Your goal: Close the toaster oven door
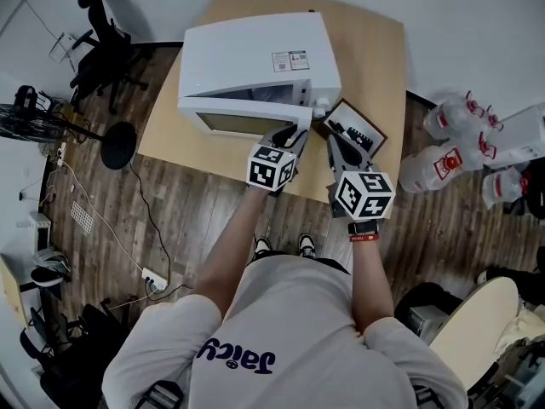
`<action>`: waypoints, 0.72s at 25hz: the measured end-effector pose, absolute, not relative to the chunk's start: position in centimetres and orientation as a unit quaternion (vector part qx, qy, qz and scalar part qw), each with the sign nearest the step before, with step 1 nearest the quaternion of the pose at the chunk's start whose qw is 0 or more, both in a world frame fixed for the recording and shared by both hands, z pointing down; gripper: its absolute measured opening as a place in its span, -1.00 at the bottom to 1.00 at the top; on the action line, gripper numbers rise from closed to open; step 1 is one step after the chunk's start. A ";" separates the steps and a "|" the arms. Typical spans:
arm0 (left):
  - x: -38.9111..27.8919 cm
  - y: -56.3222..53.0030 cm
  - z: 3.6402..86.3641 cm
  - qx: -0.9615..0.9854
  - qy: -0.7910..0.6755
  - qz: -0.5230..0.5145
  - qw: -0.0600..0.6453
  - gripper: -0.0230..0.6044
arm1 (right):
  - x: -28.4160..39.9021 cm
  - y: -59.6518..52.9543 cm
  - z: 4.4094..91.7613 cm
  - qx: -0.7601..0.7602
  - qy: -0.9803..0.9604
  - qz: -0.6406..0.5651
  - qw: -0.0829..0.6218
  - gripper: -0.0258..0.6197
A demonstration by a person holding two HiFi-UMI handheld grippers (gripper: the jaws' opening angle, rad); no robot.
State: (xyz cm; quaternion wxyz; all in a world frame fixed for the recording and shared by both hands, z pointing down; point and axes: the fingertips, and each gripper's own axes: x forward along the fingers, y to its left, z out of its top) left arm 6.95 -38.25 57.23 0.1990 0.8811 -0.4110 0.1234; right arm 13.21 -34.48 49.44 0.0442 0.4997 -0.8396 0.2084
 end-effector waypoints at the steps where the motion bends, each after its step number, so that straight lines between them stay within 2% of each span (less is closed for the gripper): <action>1: 7.0 -38.4 57.2 0.880 -0.412 0.123 0.200 -0.56 | 13.3 -34.5 49.5 0.500 -0.839 0.209 0.045 -0.87; 18: 7.3 -42.3 57.3 0.865 -0.440 0.126 0.203 -0.58 | 13.3 -35.1 49.6 0.501 -0.836 0.219 0.041 -0.87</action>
